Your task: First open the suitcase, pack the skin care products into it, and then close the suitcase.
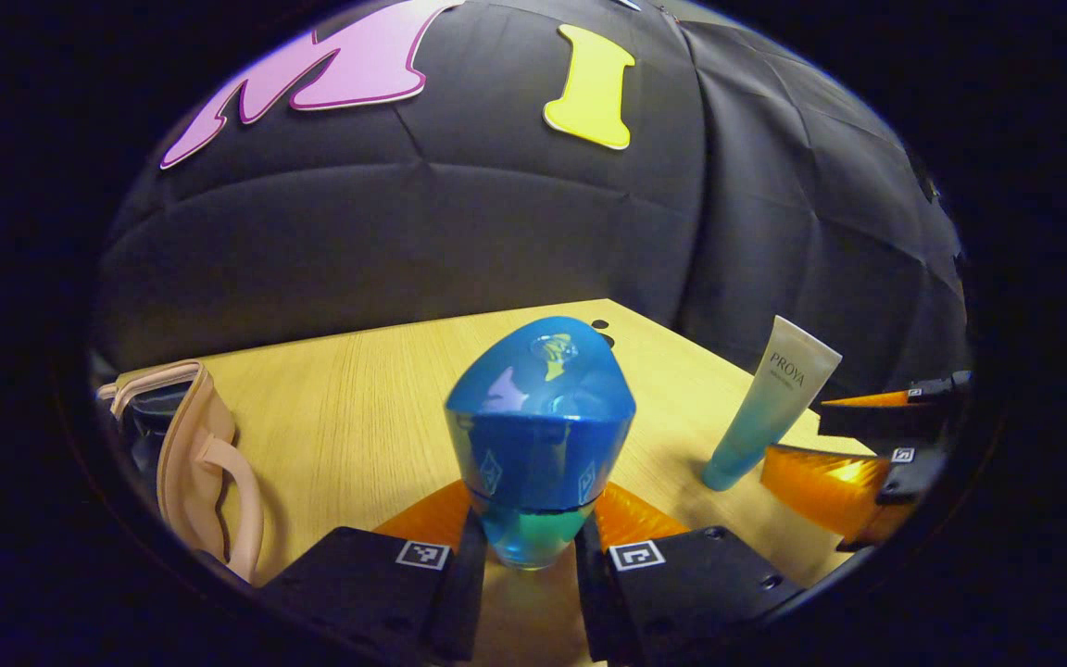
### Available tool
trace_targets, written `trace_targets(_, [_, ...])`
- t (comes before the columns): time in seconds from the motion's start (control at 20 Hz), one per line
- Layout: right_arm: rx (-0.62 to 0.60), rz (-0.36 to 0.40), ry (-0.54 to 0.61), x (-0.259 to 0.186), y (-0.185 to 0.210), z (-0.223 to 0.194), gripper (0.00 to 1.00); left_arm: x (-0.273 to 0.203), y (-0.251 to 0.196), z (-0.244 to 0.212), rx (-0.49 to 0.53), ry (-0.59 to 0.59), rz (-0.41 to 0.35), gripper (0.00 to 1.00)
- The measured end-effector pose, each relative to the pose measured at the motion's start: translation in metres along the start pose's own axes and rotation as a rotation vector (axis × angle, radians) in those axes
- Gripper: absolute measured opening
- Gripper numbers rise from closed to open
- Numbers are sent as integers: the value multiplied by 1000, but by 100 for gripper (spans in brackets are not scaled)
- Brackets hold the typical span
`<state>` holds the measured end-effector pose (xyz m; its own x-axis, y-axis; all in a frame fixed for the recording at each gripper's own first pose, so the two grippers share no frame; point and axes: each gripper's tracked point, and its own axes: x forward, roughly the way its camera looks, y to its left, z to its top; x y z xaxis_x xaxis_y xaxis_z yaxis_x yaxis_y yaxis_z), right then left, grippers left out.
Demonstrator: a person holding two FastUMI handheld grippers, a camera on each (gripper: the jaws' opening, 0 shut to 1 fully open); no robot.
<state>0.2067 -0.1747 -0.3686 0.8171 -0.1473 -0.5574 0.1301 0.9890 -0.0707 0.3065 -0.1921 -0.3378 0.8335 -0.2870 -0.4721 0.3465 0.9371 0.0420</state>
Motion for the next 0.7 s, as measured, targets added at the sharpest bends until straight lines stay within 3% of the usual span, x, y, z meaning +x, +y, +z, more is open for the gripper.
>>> trace_targets(0.1, [-8,-15,1,15,6,-2,97,-4,2,-3,1,0,-3,44])
trace_targets(0.25, [-3,-50,11,38,7,-7,98,-11,4,-6,4,0,-2,48])
trace_targets(0.3, [8,-72,11,44,3,-7,94,-14,5,-8,2,1,0,48])
trace_targets(0.35, [19,-90,8,47,-1,-6,84,-16,7,-9,-3,-1,5,48])
trace_targets(0.4, [41,-89,-12,50,1,-1,62,-18,9,-10,-8,-2,9,48])
trace_targets(0.5, [42,-76,-25,55,3,2,41,-23,13,-12,-16,-2,23,48])
trace_targets(0.7, [73,-9,-13,49,18,0,38,-34,18,-18,-21,4,32,48])
